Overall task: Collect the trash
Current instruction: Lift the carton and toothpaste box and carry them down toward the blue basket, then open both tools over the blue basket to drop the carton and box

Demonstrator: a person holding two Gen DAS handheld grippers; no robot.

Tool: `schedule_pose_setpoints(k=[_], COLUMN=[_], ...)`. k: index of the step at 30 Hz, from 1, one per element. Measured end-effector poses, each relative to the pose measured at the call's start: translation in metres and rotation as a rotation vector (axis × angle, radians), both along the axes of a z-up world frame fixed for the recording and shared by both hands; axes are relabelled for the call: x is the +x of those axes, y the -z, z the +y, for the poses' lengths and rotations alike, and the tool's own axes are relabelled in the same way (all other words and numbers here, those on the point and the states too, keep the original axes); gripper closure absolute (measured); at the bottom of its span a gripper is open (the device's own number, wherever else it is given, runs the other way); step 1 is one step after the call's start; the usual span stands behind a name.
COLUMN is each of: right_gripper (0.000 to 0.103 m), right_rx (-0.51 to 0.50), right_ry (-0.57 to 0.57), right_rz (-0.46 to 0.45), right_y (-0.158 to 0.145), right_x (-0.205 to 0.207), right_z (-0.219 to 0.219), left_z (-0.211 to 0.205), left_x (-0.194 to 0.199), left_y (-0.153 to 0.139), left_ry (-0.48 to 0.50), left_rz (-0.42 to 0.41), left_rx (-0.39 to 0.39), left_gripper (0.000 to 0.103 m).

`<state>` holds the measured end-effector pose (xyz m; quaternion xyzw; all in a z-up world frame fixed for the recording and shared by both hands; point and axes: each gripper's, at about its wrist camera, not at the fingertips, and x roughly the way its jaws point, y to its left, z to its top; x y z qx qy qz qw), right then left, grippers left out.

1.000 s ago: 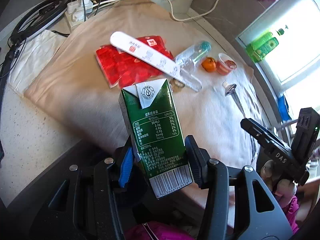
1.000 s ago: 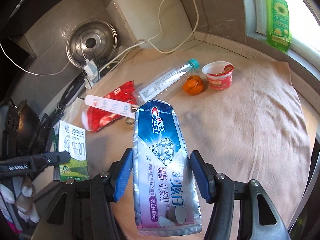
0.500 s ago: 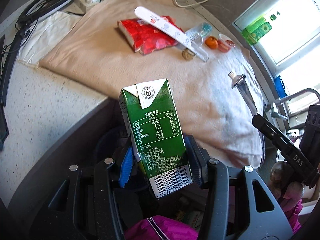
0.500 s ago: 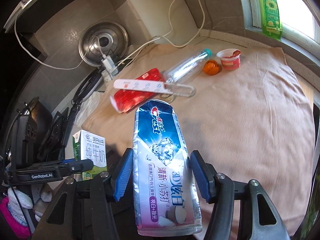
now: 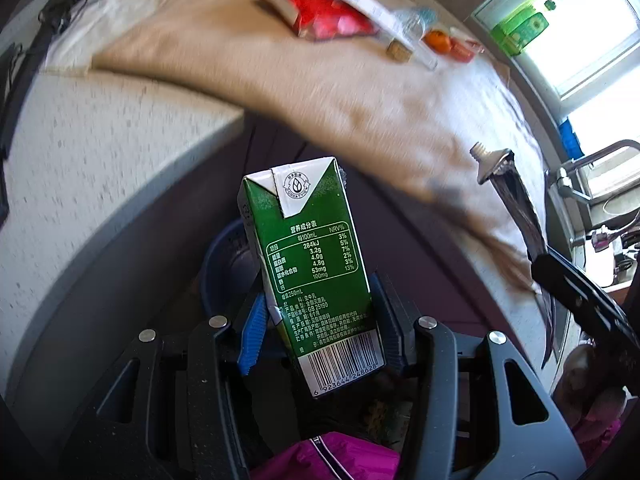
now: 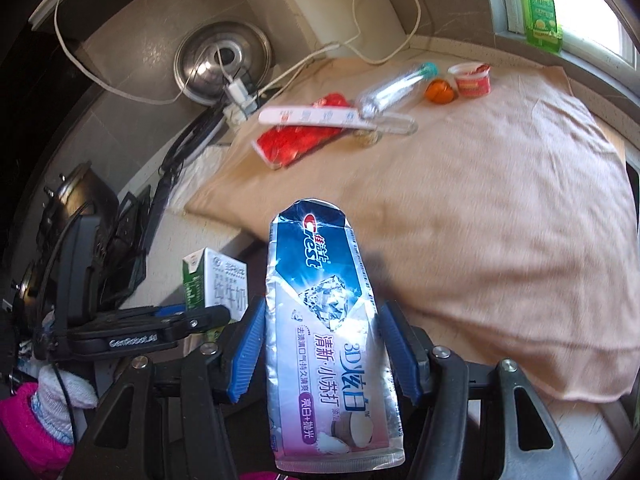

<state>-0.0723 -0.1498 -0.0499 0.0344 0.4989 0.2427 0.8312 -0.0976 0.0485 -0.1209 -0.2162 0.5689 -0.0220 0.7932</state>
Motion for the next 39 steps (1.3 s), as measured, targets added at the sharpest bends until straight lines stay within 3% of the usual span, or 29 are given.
schedule_pose_setpoints(k=[17,39], right_gripper=[0.043,0.043], right_rx=[-0.136,-0.265], right_ry=[-0.034,0.020], right_rz=[0.126,0.215], right_y=[0.093,0.203], right_x=[-0.041,-0.023], right_z=[0.032,0.056], left_z=[0.003,-0.015], left_x=[-0.014,0.018], left_y=[0.086,0.184], left_ry=[0.016,0.112], left_rz=[0.130,0.249], left_rx=[-0.020,-0.006], left_gripper=[0.053,0.053])
